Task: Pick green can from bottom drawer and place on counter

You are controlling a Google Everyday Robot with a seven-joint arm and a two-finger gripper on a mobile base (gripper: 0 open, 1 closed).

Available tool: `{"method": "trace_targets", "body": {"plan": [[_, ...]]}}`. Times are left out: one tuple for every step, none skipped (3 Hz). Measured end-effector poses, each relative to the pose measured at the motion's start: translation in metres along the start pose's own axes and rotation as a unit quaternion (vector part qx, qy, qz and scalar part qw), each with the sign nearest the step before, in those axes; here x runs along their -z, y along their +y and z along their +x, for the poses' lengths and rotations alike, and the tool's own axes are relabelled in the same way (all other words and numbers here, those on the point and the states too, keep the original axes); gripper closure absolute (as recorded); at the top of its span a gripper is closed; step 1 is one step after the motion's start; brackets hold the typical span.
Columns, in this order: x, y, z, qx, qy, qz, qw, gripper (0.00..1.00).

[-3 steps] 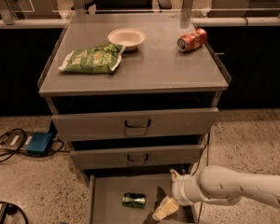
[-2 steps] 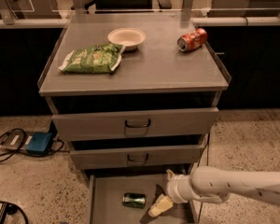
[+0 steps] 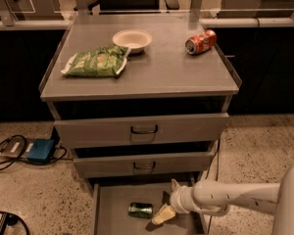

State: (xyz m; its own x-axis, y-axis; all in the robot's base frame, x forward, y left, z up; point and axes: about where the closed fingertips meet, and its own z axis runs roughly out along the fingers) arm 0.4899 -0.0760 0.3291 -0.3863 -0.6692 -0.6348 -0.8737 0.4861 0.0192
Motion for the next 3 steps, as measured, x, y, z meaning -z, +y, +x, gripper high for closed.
{"method": "trace_targets", "body": {"plan": [[-0.018,-0.004,0.003,0.009,-0.033,-0.008,0.9994,0.0],[-0.043,-0.007,0.009,0.013,-0.101,-0.033,0.9943,0.0],[-0.063,-0.014,0.018,0.002,-0.149,-0.058,0.9872,0.0]]}}
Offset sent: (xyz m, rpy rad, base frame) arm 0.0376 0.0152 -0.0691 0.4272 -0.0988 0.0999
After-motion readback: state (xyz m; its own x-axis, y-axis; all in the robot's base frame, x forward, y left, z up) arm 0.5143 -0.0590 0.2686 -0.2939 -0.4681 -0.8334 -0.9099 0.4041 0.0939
